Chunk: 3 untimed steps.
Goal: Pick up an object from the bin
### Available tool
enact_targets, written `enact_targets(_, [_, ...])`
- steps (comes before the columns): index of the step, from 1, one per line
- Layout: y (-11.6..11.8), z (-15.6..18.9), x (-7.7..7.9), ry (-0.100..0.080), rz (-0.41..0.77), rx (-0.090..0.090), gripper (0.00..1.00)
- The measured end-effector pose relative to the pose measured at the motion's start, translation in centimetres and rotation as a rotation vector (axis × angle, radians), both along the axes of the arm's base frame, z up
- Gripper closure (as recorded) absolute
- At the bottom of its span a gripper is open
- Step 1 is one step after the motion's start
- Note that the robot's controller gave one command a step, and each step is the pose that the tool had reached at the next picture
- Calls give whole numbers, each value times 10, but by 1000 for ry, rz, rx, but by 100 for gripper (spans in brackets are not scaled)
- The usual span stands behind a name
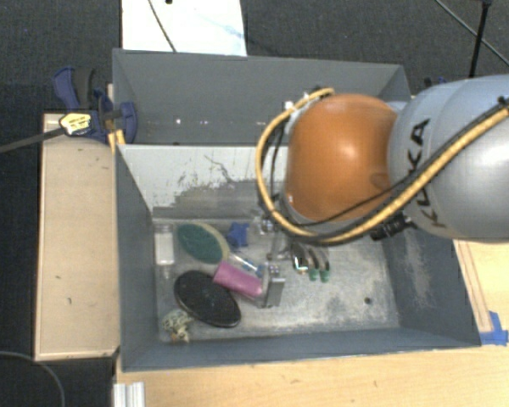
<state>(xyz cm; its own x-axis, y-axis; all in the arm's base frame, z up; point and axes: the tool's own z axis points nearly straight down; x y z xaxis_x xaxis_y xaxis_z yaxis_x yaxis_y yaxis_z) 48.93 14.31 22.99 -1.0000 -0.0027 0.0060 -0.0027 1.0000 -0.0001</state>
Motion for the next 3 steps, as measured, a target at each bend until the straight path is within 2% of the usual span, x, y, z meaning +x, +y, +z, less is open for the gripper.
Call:
enact_targets(1, [-10,-137,-5,-1,-228,-2,0])
enact_targets(2, [-9,-133,-3,-8,-234,1,100])
enact_targets(3, [-11,8,11,-13,-237,2,100])
